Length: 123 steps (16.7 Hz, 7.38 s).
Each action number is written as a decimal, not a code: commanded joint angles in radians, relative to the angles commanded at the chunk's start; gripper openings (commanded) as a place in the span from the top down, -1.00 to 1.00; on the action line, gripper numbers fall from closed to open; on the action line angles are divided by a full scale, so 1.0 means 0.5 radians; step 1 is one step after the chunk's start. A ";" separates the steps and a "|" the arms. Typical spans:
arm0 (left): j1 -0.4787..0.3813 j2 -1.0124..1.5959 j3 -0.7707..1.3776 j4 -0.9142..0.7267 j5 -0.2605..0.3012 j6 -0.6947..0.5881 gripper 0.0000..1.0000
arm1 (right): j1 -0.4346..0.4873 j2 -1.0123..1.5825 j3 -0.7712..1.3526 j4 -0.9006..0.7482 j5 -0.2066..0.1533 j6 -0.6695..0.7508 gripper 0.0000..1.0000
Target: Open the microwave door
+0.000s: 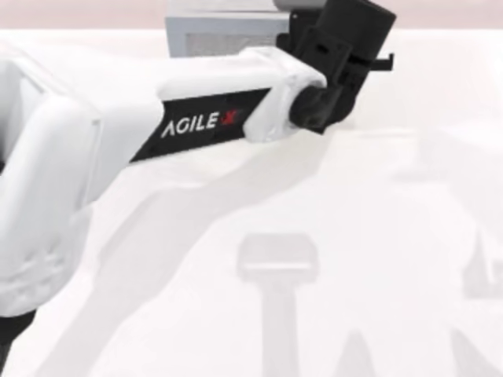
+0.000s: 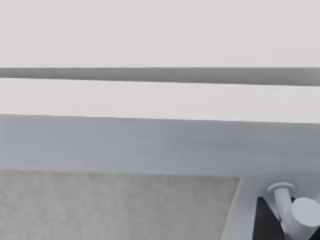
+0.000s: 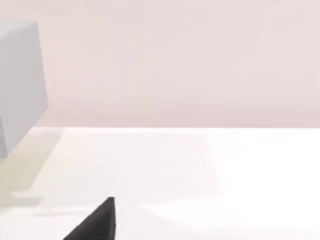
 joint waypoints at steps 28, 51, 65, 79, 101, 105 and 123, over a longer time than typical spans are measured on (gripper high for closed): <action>0.169 0.910 2.398 -2.562 0.682 -0.395 1.00 | 0.000 0.000 0.000 0.000 0.000 0.000 -1.00; 0.158 0.816 2.252 -2.463 0.698 -0.365 1.00 | 0.000 0.000 0.000 0.000 0.000 0.000 -1.00; 0.180 0.340 1.318 -1.999 0.775 -0.183 1.00 | 0.000 0.000 0.000 0.000 0.000 0.000 -1.00; 0.180 0.340 1.318 -1.999 0.775 -0.183 1.00 | 0.000 0.000 0.000 0.000 0.000 0.000 -1.00; 0.200 0.065 0.838 -1.747 0.873 0.016 1.00 | 0.000 0.000 0.000 0.000 0.000 0.000 -1.00; 0.200 0.065 0.838 -1.747 0.873 0.016 1.00 | 0.000 0.000 0.000 0.000 0.000 0.000 -1.00; 0.186 0.064 0.832 -1.741 0.886 0.013 1.00 | 0.000 0.000 0.000 0.000 0.000 0.000 -1.00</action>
